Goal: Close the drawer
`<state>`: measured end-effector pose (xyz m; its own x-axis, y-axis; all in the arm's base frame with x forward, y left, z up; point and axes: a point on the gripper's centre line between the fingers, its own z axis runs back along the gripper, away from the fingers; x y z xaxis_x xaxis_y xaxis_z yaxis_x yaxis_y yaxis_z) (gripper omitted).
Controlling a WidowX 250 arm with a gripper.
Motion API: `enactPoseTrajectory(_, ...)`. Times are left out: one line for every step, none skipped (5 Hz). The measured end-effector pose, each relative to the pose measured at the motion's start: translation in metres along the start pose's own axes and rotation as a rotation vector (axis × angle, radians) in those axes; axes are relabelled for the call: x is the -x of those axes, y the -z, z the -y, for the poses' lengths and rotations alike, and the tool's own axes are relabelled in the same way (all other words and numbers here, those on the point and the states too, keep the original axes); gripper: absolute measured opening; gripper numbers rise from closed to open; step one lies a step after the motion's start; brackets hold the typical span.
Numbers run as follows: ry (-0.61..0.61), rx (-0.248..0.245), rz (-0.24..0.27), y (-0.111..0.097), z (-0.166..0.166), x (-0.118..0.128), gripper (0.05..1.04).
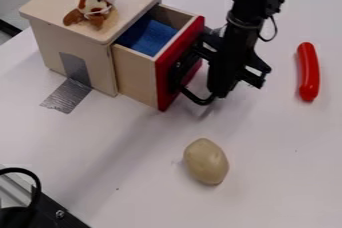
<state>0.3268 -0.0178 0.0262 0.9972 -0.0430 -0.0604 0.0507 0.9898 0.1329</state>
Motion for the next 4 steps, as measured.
enactPoseTrajectory(-0.039, -0.004, -0.004, 0.001, -0.016, 0.000, 0.117)
enactPoseTrajectory(-0.064, -0.003, -0.010, 0.004, -0.031, 0.001, 0.116)
enactPoseTrajectory(-0.088, -0.011, -0.015, 0.006, -0.047, 0.002, 0.116)
enactPoseTrajectory(-0.104, -0.010, -0.023, 0.007, -0.058, 0.004, 0.116)
